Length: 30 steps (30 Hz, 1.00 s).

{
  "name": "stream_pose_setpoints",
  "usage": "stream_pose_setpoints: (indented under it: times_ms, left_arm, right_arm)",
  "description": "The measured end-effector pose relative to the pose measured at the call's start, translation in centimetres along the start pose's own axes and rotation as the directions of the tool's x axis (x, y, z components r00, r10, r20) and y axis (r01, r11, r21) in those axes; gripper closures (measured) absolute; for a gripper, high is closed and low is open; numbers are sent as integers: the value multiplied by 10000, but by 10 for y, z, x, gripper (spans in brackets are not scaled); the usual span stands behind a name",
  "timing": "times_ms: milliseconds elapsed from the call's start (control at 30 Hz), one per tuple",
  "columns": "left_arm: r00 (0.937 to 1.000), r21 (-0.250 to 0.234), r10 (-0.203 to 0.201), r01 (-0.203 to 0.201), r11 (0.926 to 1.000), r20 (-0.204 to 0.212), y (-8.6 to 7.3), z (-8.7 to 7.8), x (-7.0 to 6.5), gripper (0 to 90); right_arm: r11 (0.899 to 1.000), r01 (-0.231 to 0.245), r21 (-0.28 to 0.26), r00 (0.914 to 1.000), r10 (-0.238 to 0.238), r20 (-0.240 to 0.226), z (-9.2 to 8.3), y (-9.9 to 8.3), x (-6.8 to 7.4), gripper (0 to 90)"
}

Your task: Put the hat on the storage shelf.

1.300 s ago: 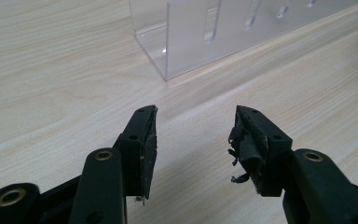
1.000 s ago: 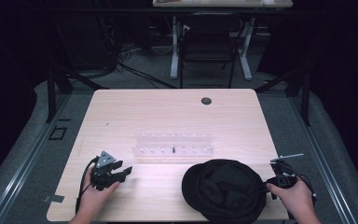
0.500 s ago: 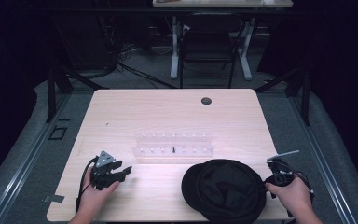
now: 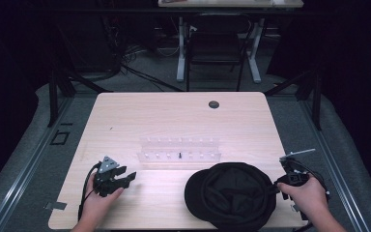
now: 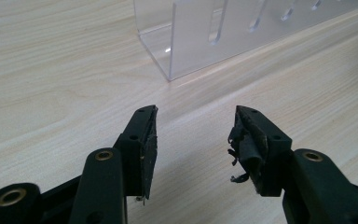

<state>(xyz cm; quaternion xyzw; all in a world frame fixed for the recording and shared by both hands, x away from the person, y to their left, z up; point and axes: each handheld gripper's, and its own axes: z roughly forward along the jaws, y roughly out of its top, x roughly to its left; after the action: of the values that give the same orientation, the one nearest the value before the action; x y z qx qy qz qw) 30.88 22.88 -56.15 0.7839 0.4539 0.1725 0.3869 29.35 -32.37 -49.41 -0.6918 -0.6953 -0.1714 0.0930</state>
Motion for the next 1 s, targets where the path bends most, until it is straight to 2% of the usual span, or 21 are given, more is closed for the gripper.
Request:
stream_pose_setpoints:
  times_ms: [100, 133, 200, 233, 300, 333, 367, 400, 500, 533, 567, 600, 667, 700, 733, 800, 900, 933, 1000]
  left_arm:
    - [10000, 5, -13, 13, 10000, -9, 0, 0, 0, 501]
    - [10000, 1, -20, 20, 10000, -9, 0, 0, 0, 500]
    - [10000, -16, -14, 14, 10000, 6, 0, 0, 1, 501]
    - [10000, -6, -26, 26, 10000, 2, 0, 0, 1, 500]
    - [10000, -30, -58, 58, 10000, 5, 0, 0, 1, 500]
    - [10000, -33, -60, 60, 10000, 2, 0, 0, 1, 501]
    - [10000, -44, -73, 73, 10000, 5, 0, 0, 1, 500]
    - [10000, -53, -85, 85, 9999, 2, 0, 0, 1, 500]
    - [10000, 9, -81, 81, 10000, 19, 0, -1, 1, 501]
    - [10000, 5, -85, 85, 10000, 14, 0, -1, 1, 501]
    - [10000, 6, -52, 52, 10000, 13, 0, -1, 2, 501]
    - [10000, 1, -52, 52, 10000, 10, 0, -1, 2, 501]
    - [10000, 0, -58, 58, 10000, 4, 0, -1, 2, 501]
    - [10000, -18, -82, 82, 10000, 13, 0, -1, 2, 501]
    - [10000, -19, -80, 80, 10000, 16, 0, -1, 2, 501]
    - [10000, -17, -80, 80, 10000, 9, 0, -1, 2, 501]
    - [10000, -29, -78, 78, 10000, 4, 0, -1, 2, 500]
    - [10000, 38, -73, 73, 10000, 10, 0, -1, 2, 501]
    - [10000, 32, -83, 83, 10000, 1, 0, -1, 2, 501]
  right_arm:
    - [10000, 18, 8, 10000, -18, -13, -8, 2, 6, 879]
    - [9996, -126, -260, 9998, 121, -172, -9, 2, 9, 879]
    - [9999, 124, -21, 9999, -124, -38, -15, 4, 12, 880]
    - [9999, 113, -63, 9998, -114, -156, -16, 4, 15, 879]
    - [9999, -1, -161, 10000, 1, 1, -20, 5, 20, 880]
    - [9995, 270, 162, 9994, -267, -224, -24, 7, 19, 880]
    - [9998, 214, 30, 9992, -213, -328, -25, 7, 21, 880]
    - [9998, -57, -202, 9995, 51, -327, -26, 8, 24, 880]
    - [9998, 163, 67, 9976, -158, -669, -34, 11, 25, 880]
    - [10000, 16, -73, 9979, -21, -641, -35, 11, 28, 880]
    - [9997, -131, -223, 9967, 112, -807, -36, 11, 30, 880]
    - [10000, 40, -88, 9963, -47, -860, -38, 12, 30, 880]
    - [9998, -61, -182, 9965, 46, -831, -41, 13, 34, 880]
    - [9991, -186, -374, 9944, 146, -1042, -42, 12, 36, 880]
    - [9998, 146, -119, 9953, -157, -952, -45, 14, 36, 880]
    - [9996, 40, -271, 9949, -67, -1009, -48, 14, 39, 880]
    - [9997, 139, -200, 9930, -162, -1173, -53, 16, 42, 880]
    - [9990, -139, -428, 9925, 86, -1221, -53, 16, 44, 880]
    - [9995, 52, -304, 9929, -87, -1187, -58, 17, 45, 880]
